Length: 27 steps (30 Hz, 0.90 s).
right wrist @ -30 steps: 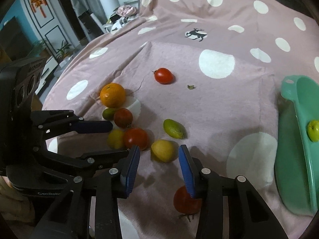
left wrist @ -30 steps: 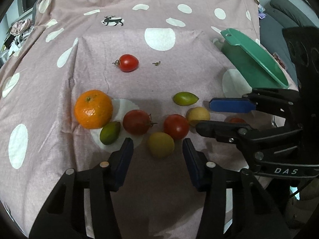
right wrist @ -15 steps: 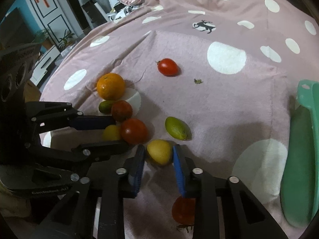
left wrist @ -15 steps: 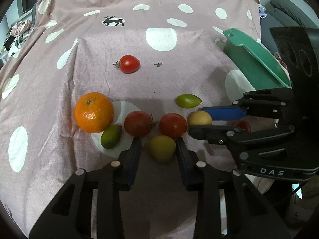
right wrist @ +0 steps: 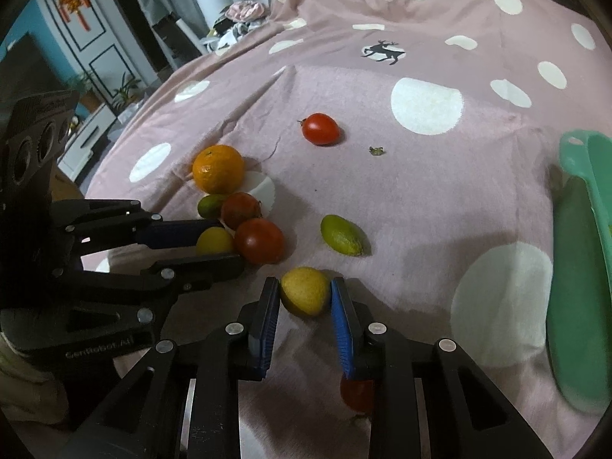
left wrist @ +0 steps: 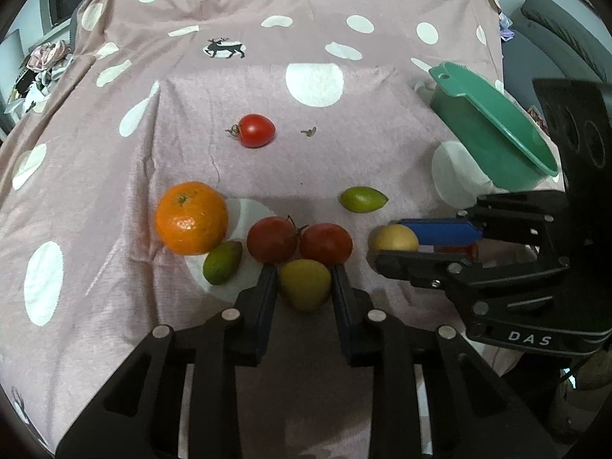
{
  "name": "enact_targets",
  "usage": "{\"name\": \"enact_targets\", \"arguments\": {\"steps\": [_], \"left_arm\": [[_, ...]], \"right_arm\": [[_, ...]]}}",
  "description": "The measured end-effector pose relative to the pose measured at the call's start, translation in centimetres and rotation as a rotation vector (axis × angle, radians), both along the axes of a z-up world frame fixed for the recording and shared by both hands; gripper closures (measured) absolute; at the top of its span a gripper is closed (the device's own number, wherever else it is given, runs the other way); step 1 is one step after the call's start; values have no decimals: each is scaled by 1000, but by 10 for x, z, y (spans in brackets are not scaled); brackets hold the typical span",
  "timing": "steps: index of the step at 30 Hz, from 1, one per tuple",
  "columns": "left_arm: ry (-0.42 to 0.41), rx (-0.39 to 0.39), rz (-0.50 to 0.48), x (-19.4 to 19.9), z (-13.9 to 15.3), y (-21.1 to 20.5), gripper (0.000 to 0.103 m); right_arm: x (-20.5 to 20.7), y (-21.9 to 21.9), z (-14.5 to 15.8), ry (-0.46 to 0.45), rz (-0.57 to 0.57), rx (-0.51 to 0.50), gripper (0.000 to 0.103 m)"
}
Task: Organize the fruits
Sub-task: 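Grasp the yellow round fruit with the right tool, then carry the yellow fruit to the green bowl and release it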
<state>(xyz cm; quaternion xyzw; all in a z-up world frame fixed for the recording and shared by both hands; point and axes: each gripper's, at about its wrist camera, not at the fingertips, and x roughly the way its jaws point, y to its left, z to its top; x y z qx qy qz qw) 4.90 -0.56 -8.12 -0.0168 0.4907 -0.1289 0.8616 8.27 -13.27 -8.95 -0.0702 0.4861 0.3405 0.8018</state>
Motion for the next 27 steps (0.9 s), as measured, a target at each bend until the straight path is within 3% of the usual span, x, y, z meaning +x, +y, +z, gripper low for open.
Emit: {"name": "enact_targets", "arguments": {"steps": [27], "left_arm": [[-123,4,11,-30,48,-2,75]], "right_arm": [[-41,-32,55,-118,-79,126,74]]}}
